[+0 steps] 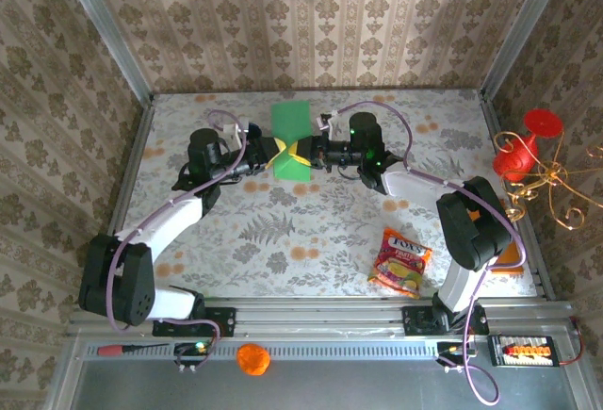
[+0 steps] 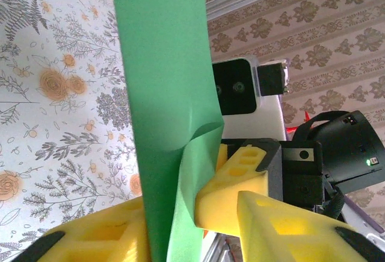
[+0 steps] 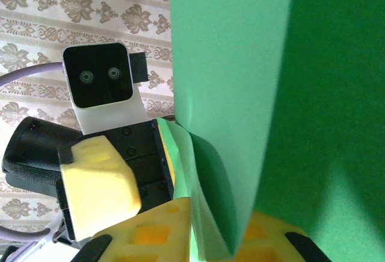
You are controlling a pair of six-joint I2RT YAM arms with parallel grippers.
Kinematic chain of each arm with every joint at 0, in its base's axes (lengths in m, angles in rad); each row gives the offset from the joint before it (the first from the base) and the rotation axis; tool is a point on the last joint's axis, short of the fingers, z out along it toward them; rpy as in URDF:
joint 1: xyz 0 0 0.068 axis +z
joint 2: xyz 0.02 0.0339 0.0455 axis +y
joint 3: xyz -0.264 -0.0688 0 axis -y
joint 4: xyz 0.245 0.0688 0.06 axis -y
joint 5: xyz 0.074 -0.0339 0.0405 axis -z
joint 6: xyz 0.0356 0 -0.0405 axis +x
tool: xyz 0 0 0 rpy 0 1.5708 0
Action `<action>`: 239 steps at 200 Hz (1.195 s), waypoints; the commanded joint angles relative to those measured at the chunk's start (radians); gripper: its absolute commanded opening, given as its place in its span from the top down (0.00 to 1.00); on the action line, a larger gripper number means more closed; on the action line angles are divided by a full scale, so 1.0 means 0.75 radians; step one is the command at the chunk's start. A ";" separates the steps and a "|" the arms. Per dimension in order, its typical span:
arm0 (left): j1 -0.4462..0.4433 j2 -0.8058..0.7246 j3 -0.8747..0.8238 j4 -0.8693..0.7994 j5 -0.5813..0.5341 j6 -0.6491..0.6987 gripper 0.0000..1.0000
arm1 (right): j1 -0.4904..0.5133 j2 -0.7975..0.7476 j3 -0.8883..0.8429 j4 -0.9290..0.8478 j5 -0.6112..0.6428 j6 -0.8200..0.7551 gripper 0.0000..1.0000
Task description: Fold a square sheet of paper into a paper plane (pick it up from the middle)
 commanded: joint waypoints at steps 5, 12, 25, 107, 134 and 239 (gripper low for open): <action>0.003 0.018 0.004 0.002 0.021 0.043 0.68 | -0.006 -0.015 -0.025 0.041 -0.037 0.009 0.86; 0.004 0.021 0.010 -0.006 0.020 0.050 0.71 | -0.006 -0.016 -0.027 0.040 -0.037 0.005 0.86; 0.003 0.025 0.016 -0.024 0.023 0.065 0.74 | -0.009 -0.015 -0.028 0.037 -0.035 0.005 0.86; 0.034 0.024 0.073 -0.227 -0.039 0.227 0.91 | -0.097 -0.066 -0.052 -0.189 0.023 -0.151 0.65; 0.032 0.012 0.173 -0.613 -0.217 0.483 0.91 | -0.141 -0.137 0.003 -0.538 0.182 -0.384 0.56; -0.502 0.375 0.722 -1.622 -1.609 0.988 0.90 | -0.221 -0.336 0.072 -1.131 0.941 -0.645 0.55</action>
